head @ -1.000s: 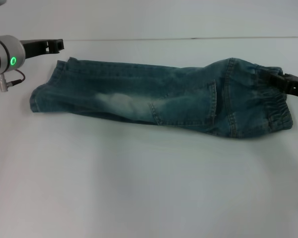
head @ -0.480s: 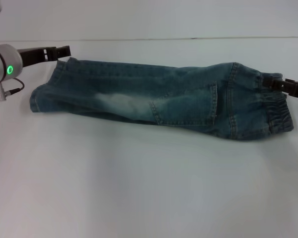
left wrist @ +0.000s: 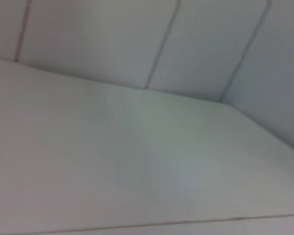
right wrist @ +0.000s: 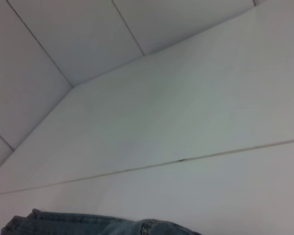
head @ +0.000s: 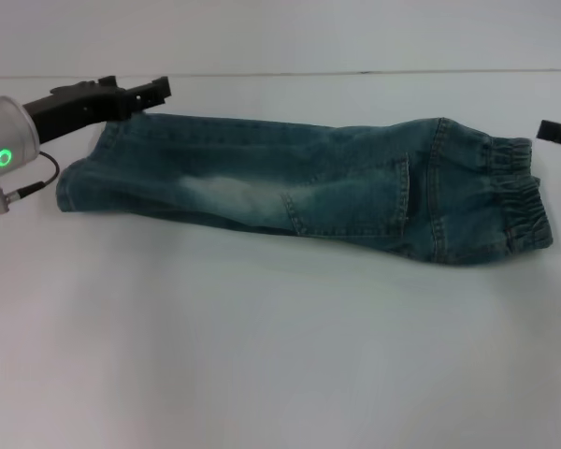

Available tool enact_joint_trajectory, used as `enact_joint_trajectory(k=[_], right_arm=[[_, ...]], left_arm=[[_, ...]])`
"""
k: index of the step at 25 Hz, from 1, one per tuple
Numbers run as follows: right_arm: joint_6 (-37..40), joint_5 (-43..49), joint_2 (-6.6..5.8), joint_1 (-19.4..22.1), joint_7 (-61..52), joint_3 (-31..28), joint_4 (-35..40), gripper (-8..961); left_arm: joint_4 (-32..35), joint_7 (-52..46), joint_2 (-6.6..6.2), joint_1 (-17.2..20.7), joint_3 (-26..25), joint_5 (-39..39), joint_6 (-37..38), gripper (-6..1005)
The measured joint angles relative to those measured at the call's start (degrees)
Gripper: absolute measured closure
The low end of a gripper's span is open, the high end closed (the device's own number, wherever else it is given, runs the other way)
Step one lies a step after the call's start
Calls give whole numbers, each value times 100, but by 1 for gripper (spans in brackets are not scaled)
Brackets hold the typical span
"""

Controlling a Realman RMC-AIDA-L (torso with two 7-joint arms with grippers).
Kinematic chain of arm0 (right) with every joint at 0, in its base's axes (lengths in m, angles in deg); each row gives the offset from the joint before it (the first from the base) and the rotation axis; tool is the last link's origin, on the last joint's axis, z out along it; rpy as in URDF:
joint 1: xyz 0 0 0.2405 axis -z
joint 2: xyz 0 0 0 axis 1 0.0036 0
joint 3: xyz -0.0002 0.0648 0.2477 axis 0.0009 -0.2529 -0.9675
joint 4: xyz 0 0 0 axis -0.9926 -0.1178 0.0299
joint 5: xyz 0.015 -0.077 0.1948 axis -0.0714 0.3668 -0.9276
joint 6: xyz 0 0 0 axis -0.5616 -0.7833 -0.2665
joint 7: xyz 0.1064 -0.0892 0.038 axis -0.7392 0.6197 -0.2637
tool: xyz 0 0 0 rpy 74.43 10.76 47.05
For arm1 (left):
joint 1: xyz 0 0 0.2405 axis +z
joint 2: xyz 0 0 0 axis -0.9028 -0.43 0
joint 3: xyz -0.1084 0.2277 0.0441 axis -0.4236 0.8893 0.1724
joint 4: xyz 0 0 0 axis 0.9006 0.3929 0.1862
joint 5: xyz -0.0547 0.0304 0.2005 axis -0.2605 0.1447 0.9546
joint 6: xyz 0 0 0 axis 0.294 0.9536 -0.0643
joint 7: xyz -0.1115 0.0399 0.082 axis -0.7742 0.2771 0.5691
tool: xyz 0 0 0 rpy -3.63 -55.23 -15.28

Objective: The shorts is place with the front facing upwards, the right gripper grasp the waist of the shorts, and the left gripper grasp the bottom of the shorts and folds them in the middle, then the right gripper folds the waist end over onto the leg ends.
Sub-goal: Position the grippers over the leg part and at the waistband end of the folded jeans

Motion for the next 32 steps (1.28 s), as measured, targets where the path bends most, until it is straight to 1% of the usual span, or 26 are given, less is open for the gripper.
enact_joint_trajectory(k=[3, 7, 8, 9, 10, 11, 12, 13, 15, 18, 20, 23, 27, 32], right_arm=[[352, 122, -138, 56, -364, 1, 298, 33], [967, 609, -293, -6, -986, 3, 826, 36], [1321, 982, -369, -148, -1329, 9, 1060, 37], [1321, 982, -369, -148, -1329, 9, 1060, 37], [1615, 1467, -424, -350, -1656, 19, 1219, 38], [1716, 1759, -445, -487, -1799, 38, 1279, 39], [1716, 1759, -445, -487, -1799, 38, 1279, 39], [1811, 2082, -454, -622, -1926, 75, 1326, 39], [1964, 2705, -438, -875, -2085, 196, 1381, 39], [2016, 3542, -345, -1234, -2304, 441, 1377, 38], [1986, 3857, -288, -1396, -2508, 595, 1351, 38], [1943, 3989, -219, -1554, -2811, 978, 1331, 38], [1731, 4001, -175, -1643, -3145, 1445, 1283, 38], [1457, 4072, -133, -1734, -3232, 1694, 1055, 39]], left_arm=[[2, 446, -15, 111, -144, -109, 830, 72], [3, 810, -25, 197, -214, -94, 1561, 75], [3, 899, -27, 219, -217, -65, 1739, 76], [1, 947, -29, 232, -216, -37, 1828, 76], [-2, 989, -32, 245, -212, -14, 1908, 76], [-12, 1043, -33, 259, -196, 12, 1985, 76], [-30, 1130, -31, 276, -168, 59, 2047, 76], [-30, 1130, -31, 276, -168, 59, 2047, 76], [-53, 1203, -17, 286, -143, 120, 2064, 77], [-73, 1225, -9, 288, -98, 147, 2044, 77], [-86, 1258, -2, 298, -103, 128, 2016, 77], [-167, 1401, 4, 314, -136, 42, 1926, 77], [-257, 1473, -2, 277, -118, 42, 1867, 78], [-275, 1478, 3, 292, -152, -4, 1673, 78]])
